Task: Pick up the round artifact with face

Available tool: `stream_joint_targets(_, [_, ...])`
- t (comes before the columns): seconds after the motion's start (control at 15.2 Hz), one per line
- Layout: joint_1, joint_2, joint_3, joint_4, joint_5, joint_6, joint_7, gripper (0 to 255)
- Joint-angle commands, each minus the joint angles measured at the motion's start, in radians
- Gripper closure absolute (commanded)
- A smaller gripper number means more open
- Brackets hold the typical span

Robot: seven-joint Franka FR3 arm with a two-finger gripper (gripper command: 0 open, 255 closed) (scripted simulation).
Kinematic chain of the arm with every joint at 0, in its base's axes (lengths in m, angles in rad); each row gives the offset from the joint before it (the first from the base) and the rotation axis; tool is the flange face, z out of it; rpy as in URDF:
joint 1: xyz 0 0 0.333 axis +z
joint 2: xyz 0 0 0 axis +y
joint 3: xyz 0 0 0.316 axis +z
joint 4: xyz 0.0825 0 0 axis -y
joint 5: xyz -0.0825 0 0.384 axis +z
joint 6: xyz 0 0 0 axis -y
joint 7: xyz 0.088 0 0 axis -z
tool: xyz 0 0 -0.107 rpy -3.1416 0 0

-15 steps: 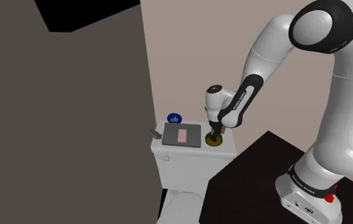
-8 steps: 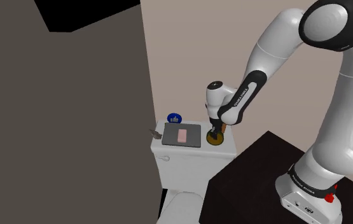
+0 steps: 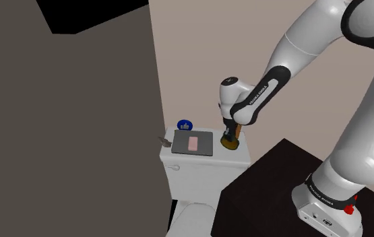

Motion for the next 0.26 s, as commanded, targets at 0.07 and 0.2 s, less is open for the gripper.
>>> stream_joint_targets(0.07, [-0.004,-0.048,0.012,-0.005,0.034,-0.041,-0.029,255])
stream_joint_targets(0.2, [-0.004,-0.051,0.012,-0.005,0.035,-0.043,-0.030,255])
